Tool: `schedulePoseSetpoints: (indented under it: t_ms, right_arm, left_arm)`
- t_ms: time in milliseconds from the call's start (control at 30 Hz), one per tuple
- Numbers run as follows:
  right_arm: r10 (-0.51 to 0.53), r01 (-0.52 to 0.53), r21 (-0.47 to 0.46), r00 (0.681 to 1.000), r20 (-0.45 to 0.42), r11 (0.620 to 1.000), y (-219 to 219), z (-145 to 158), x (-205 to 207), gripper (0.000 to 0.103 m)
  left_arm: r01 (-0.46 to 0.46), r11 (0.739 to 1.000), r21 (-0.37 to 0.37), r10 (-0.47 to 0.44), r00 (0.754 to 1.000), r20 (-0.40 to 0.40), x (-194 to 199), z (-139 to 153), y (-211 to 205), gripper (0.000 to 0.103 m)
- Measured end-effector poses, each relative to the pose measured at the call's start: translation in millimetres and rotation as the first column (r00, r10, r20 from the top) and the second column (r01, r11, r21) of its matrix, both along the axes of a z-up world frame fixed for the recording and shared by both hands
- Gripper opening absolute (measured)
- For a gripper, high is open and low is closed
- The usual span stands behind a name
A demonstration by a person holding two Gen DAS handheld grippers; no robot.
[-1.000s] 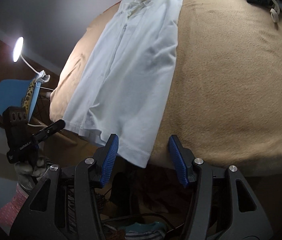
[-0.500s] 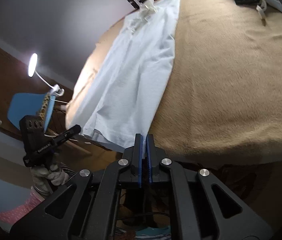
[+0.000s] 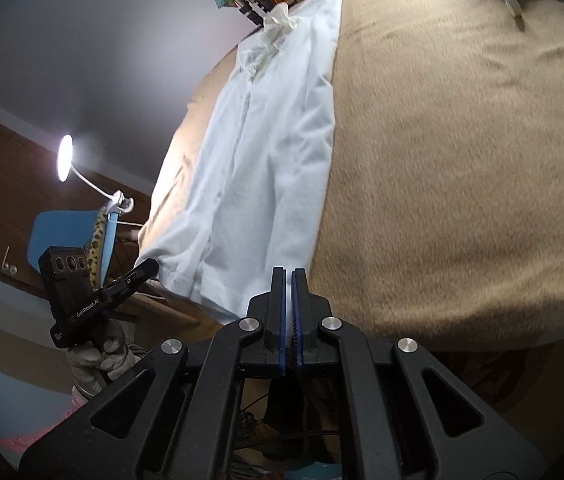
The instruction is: Fold small clothes
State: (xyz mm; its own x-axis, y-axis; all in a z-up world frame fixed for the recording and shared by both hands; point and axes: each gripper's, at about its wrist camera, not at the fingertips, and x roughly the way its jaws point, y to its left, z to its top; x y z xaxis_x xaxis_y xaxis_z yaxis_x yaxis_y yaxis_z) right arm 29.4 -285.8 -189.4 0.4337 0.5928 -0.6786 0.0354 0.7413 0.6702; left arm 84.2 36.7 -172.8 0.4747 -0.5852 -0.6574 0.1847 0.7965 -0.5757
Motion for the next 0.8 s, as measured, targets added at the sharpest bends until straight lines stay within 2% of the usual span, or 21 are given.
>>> schedulePoseSetpoints:
  t_ms: [200, 267, 300, 333, 400, 433, 600, 633, 667, 700, 733, 767, 800]
  right_arm:
    - [-0.024, 0.024, -0.005, 1.000, 0.017, 1.000, -8.9, 10.7, 19.0, 0.004]
    - [-0.022, 0.022, -0.008, 1.000, -0.002, 1.000, -7.4, 10.4, 17.9, 0.004]
    - [-0.014, 0.015, 0.012, 1.000, -0.022, 1.000, -6.7, 7.3, 15.6, 0.010]
    - [-0.004, 0.005, 0.030, 0.999, -0.048, 1.000, -5.9, 2.1, 10.3, 0.028]
    - [-0.003, 0.005, 0.042, 0.998, -0.062, 0.999, -3.3, -5.3, 2.7, 0.055]
    - [0.006, -0.003, 0.043, 0.998, -0.063, 0.999, 0.5, -9.4, -0.1, 0.056]
    - [0.063, -0.059, 0.076, 0.997, -0.047, 0.995, 17.9, -18.0, -6.0, 0.054]
    - [0.080, -0.075, 0.088, 0.996, -0.049, 0.993, 22.7, -18.8, -5.6, 0.049]
    - [0.104, -0.099, 0.085, 0.993, -0.051, 0.991, 29.4, -19.7, -4.5, 0.045]
    - [0.131, -0.128, 0.062, 0.990, -0.055, 0.990, 37.2, -20.5, -3.9, 0.036]
    - [0.151, -0.149, 0.028, 0.987, -0.059, 0.988, 44.1, -21.5, -3.4, 0.026]
    - [0.164, -0.164, -0.005, 0.985, -0.056, 0.986, 49.8, -21.4, -3.2, 0.021]
    - [0.172, -0.173, -0.016, 0.983, -0.057, 0.985, 52.7, -21.1, -3.0, 0.011]
  left_arm:
    - [-0.002, 1.000, 0.006, 0.002, 1.000, 0.022, 20.8, 14.3, -4.8, 0.004]
    - [0.010, 1.000, 0.004, -0.010, 1.000, 0.021, 20.6, 15.6, -7.0, 0.004]
    - [0.016, 1.000, 0.010, -0.016, 1.000, 0.021, 19.3, 16.0, -8.0, 0.003]
    - [0.020, 1.000, 0.018, -0.020, 1.000, 0.018, 16.7, 14.7, -8.4, 0.004]
    - [0.022, 1.000, 0.008, -0.022, 1.000, -0.003, 10.2, 8.9, -6.1, 0.004]
    - [0.018, 1.000, 0.003, -0.018, 1.000, -0.016, 6.7, 5.1, -4.4, 0.004]
    - [0.028, 1.000, 0.006, -0.028, 0.997, -0.065, -6.6, -11.4, -1.7, 0.004]
    - [0.032, 0.999, 0.001, -0.032, 0.997, -0.072, -8.4, -13.5, -1.1, 0.004]
    - [0.031, 1.000, -0.001, -0.030, 0.996, -0.082, -8.9, -15.5, -0.2, 0.012]
    - [0.026, 1.000, -0.007, -0.027, 0.995, -0.093, -8.1, -17.0, 1.1, 0.028]
    - [0.018, 1.000, -0.021, -0.020, 0.994, -0.104, -6.2, -18.0, 2.8, 0.033]
    - [-0.001, 0.999, -0.037, -0.003, 0.993, -0.114, -4.5, -19.5, 5.7, 0.034]
    - [-0.012, 0.998, -0.059, 0.005, 0.992, -0.123, -1.6, -21.4, 8.2, 0.033]
